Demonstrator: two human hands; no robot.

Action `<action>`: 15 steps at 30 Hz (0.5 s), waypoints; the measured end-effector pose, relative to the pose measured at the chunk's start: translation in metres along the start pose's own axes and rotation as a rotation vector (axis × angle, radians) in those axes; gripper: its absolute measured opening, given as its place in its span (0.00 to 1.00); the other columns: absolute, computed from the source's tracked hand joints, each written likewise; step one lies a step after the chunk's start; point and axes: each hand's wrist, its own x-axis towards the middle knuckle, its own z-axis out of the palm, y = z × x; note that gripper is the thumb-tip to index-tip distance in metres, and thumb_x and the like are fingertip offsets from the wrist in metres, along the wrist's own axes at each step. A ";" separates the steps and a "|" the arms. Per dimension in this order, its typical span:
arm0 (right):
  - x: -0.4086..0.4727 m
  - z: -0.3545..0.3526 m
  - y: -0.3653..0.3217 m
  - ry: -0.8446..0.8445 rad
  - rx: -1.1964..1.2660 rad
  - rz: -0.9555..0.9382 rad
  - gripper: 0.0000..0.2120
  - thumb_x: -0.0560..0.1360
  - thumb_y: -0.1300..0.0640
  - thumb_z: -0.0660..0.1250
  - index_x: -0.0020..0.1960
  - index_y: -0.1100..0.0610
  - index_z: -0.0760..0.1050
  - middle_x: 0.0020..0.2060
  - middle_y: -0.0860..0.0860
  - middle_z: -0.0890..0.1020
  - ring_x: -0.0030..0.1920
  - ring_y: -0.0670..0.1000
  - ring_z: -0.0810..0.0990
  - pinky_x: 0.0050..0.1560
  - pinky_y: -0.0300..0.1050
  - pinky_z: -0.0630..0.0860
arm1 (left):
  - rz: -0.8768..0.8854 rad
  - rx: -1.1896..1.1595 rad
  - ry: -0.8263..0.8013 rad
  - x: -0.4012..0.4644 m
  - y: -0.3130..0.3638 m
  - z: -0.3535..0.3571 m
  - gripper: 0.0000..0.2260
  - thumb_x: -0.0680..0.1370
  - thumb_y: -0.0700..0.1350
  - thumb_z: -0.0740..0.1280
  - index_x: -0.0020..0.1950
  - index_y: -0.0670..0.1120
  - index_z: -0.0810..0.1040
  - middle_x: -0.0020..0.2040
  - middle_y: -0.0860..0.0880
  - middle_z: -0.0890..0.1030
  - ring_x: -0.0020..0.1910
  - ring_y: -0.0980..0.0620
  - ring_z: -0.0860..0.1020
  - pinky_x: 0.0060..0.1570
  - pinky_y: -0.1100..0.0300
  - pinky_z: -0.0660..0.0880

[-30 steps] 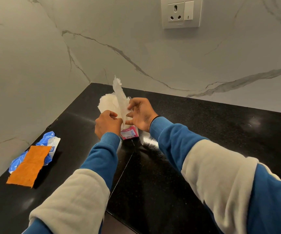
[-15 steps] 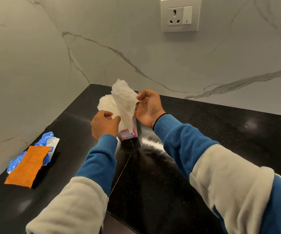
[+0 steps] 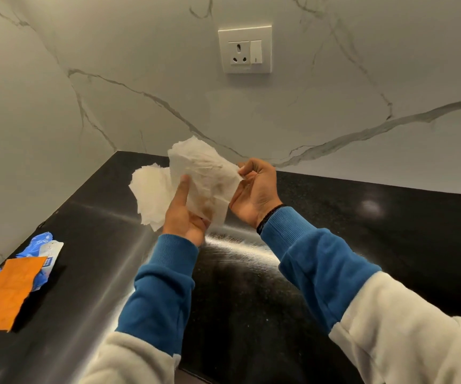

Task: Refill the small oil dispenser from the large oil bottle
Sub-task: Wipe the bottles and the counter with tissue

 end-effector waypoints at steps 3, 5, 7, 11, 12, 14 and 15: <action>-0.024 -0.013 -0.015 0.011 -0.005 -0.055 0.06 0.58 0.62 0.62 0.29 0.54 0.65 0.38 0.52 0.73 0.39 0.54 0.75 0.47 0.46 0.66 | 0.020 -0.032 -0.111 -0.006 -0.008 0.019 0.23 0.75 0.47 0.74 0.69 0.43 0.78 0.66 0.42 0.82 0.58 0.46 0.83 0.58 0.55 0.81; -0.044 -0.023 -0.027 0.049 -0.029 -0.131 0.07 0.68 0.59 0.60 0.40 0.61 0.75 0.48 0.58 0.81 0.47 0.58 0.79 0.55 0.50 0.73 | 0.039 -0.002 -0.175 -0.013 -0.016 0.033 0.19 0.78 0.43 0.72 0.69 0.43 0.78 0.63 0.43 0.83 0.61 0.45 0.83 0.61 0.49 0.80; -0.064 -0.033 -0.038 0.080 -0.061 -0.173 0.25 0.75 0.47 0.61 0.60 0.67 0.78 0.60 0.62 0.81 0.57 0.61 0.80 0.63 0.54 0.73 | 0.041 0.081 -0.229 -0.022 -0.026 0.047 0.19 0.78 0.43 0.72 0.68 0.42 0.79 0.62 0.41 0.84 0.61 0.42 0.83 0.61 0.44 0.80; -0.114 -0.058 -0.058 0.044 -0.196 -0.147 0.34 0.77 0.31 0.58 0.70 0.56 0.74 0.62 0.59 0.82 0.63 0.61 0.80 0.67 0.65 0.72 | 0.058 0.335 -0.362 -0.052 -0.048 0.076 0.17 0.70 0.46 0.75 0.57 0.41 0.83 0.53 0.43 0.87 0.51 0.44 0.86 0.47 0.49 0.85; -0.126 -0.063 -0.062 0.048 -0.240 -0.131 0.34 0.77 0.32 0.59 0.71 0.55 0.73 0.63 0.59 0.81 0.63 0.61 0.80 0.67 0.66 0.72 | 0.079 0.400 -0.398 -0.057 -0.053 0.081 0.16 0.69 0.46 0.76 0.55 0.41 0.83 0.51 0.43 0.88 0.49 0.46 0.87 0.44 0.51 0.85; -0.150 -0.075 -0.069 0.119 -0.353 -0.121 0.29 0.77 0.37 0.64 0.71 0.56 0.73 0.62 0.59 0.81 0.62 0.61 0.81 0.65 0.66 0.74 | 0.129 0.519 -0.493 -0.066 -0.065 0.091 0.12 0.70 0.43 0.76 0.51 0.41 0.84 0.46 0.44 0.88 0.43 0.48 0.87 0.42 0.54 0.84; -0.162 -0.079 -0.072 0.170 -0.416 -0.124 0.26 0.78 0.42 0.66 0.69 0.57 0.74 0.61 0.60 0.82 0.61 0.61 0.81 0.63 0.64 0.77 | 0.155 0.577 -0.544 -0.071 -0.072 0.097 0.11 0.70 0.43 0.76 0.49 0.40 0.85 0.44 0.44 0.88 0.41 0.48 0.86 0.40 0.55 0.84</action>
